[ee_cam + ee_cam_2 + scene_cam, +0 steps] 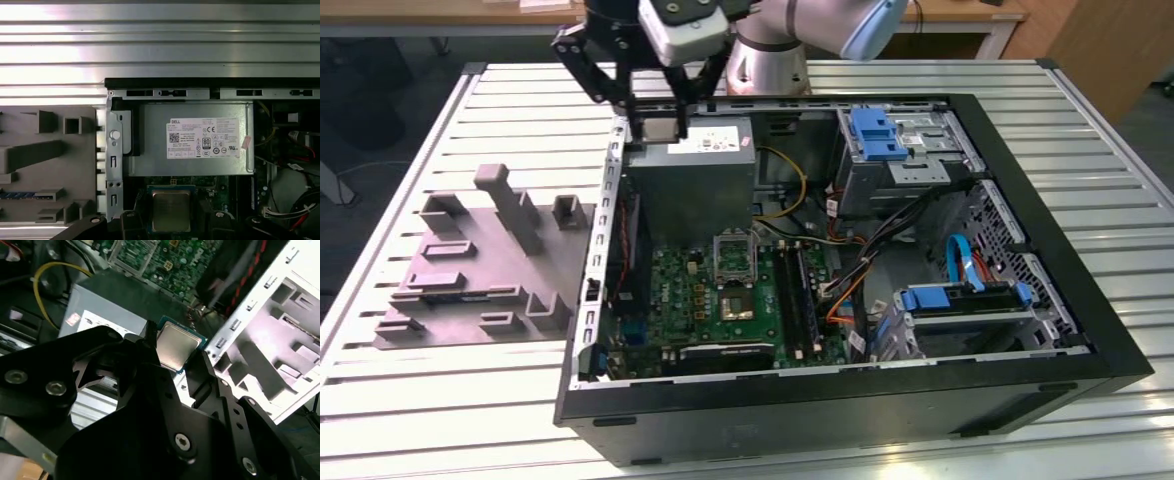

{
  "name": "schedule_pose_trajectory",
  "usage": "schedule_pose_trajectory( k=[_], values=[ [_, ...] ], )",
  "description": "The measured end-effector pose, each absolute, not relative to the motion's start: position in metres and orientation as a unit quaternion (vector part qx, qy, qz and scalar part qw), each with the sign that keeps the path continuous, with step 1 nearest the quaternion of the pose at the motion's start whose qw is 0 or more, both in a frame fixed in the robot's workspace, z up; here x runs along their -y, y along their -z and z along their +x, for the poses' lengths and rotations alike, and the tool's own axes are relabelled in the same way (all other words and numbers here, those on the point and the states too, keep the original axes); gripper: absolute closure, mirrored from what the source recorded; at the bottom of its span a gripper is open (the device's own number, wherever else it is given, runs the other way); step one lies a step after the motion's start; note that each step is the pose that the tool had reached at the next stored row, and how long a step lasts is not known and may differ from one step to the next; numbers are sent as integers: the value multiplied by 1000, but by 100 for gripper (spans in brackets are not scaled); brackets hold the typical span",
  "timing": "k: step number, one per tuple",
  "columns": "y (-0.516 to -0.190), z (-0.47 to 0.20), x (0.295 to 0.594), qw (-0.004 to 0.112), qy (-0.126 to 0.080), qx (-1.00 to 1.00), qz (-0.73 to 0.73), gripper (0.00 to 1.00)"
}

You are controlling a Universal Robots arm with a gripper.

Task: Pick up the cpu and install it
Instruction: 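Pick up the cpu and move it towards the insertion slot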

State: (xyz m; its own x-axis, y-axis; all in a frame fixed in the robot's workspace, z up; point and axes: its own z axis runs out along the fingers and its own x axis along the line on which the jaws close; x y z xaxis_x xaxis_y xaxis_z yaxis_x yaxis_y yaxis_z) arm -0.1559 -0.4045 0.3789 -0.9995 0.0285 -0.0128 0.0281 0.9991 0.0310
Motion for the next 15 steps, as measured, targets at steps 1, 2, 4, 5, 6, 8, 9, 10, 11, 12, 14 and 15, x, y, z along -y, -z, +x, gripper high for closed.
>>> schedule_pose_trajectory(
  k=[1, 2, 4, 5, 6, 8, 9, 10, 11, 12, 14, 15],
  values=[
    [-379, -151, 405, 7, -15, -1000, 14, 53],
    [-379, -147, 405, 6, -15, -1000, 14, 53],
    [-379, -138, 405, 6, -15, -1000, 14, 53],
    [-379, -133, 405, 6, -15, -1000, 14, 53],
    [-379, -129, 405, 6, -15, -1000, 14, 53],
    [-379, -120, 405, 6, -15, -1000, 14, 53],
    [-379, -115, 405, 6, -15, -1000, 14, 53],
    [-379, -110, 405, 6, -15, -1000, 14, 53],
    [-379, -106, 405, 6, -15, -1000, 14, 53],
    [-379, -102, 405, 6, -15, -1000, 14, 53],
    [-379, -96, 405, 6, -15, -1000, 14, 53],
    [-379, -96, 405, 6, -15, -1000, 14, 53]
  ],
)
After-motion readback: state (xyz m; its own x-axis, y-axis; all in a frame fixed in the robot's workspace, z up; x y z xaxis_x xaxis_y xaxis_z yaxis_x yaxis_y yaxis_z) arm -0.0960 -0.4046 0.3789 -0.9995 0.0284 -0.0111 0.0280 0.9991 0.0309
